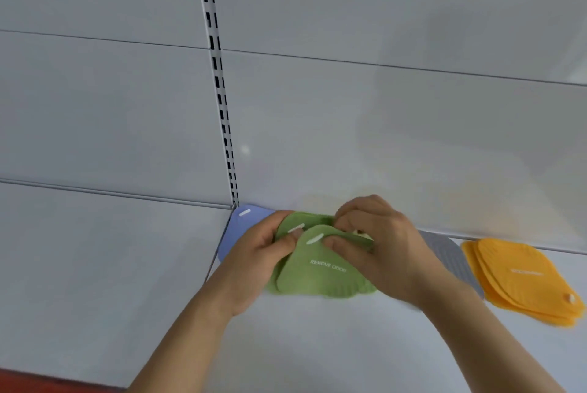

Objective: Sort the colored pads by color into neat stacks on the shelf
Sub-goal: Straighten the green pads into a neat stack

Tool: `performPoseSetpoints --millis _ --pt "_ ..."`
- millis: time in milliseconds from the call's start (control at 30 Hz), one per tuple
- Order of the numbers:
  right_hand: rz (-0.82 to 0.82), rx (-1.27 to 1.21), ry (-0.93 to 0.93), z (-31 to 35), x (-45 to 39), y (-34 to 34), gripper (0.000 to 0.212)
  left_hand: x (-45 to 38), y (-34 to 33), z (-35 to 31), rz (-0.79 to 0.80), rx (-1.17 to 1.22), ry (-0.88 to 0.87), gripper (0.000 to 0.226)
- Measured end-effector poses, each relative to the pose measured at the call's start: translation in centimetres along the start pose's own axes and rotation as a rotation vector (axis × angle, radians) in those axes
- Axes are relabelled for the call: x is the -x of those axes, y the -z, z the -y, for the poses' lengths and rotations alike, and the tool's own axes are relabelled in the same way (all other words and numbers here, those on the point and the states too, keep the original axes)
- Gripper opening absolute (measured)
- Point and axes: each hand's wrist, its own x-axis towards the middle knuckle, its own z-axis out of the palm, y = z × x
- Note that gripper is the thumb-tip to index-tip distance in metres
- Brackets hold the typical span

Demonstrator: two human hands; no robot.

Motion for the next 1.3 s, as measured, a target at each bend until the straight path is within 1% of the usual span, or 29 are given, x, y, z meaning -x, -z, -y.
performPoseSetpoints --millis 67,167,333,367,433,500,600,700,767,800,833,900,967,1033,1100,1167,1300 --pt "-0.047 -0.025 0.007 -0.6 0.1 -0.4 0.021 0.0 -0.4 0.0 0.042 0.052 0.017 0.026" --pt "-0.038 -0.060 0.018 -0.9 0.7 -0.9 0.018 0.0 -1.0 0.3 0.079 0.048 0.026 0.036" --pt "-0.151 0.018 0.075 -0.8 1.6 -1.3 0.021 0.4 -2.1 0.6 0.114 0.043 -0.014 0.042" --pt "-0.176 0.028 0.074 -0.6 1.9 -1.4 0.020 0.5 -2.3 0.5 0.125 0.031 -0.031 0.044" --pt "-0.220 0.021 0.048 -0.2 2.2 -1.8 0.017 0.8 -2.6 0.6 0.133 -0.068 -0.093 0.044" --pt "-0.239 0.004 0.002 0.1 2.1 -2.3 0.020 0.7 -2.8 0.8 0.099 -0.168 -0.148 0.038" --pt "-0.224 -0.011 -0.021 0.2 2.1 -2.7 0.021 0.5 -3.0 1.3 0.027 -0.213 -0.189 0.028" --pt "-0.237 -0.050 -0.022 -0.5 2.1 -2.3 0.017 0.9 -3.0 1.2 -0.022 -0.239 -0.219 0.027" --pt "-0.260 -0.023 -0.117 -2.1 1.9 -1.9 0.018 1.3 -2.4 1.2 -0.077 -0.239 -0.224 0.026" --pt "-0.232 0.054 -0.178 -3.3 1.8 -1.8 0.019 1.4 -2.0 1.2 -0.108 -0.238 -0.218 0.025" --pt "-0.140 0.164 -0.235 -4.5 1.6 -1.8 0.022 1.5 -1.4 1.3 -0.133 -0.233 -0.209 0.024" --pt "0.152 0.335 -0.305 -6.2 1.1 -2.3 0.036 1.6 -0.3 1.5 -0.169 -0.223 -0.201 0.020" --pt "0.363 0.372 -0.319 -6.7 0.5 -2.9 0.055 1.8 0.6 1.5 -0.202 -0.212 -0.200 0.017" --pt "0.484 0.382 -0.342 -6.7 -0.2 -3.3 0.069 2.0 1.4 1.2 -0.242 -0.199 -0.202 0.022" --pt "0.552 0.383 -0.383 -6.8 -0.9 -3.2 0.076 2.1 1.9 0.9 -0.279 -0.170 -0.214 0.026" --pt "0.574 0.389 -0.413 -7.1 -1.2 -3.0 0.085 2.3 2.3 0.7 -0.308 -0.156 -0.226 0.028" --pt "0.504 0.415 -0.373 -7.3 -1.0 -3.1 0.085 2.5 2.6 0.9 -0.347 -0.148 -0.200 0.028"
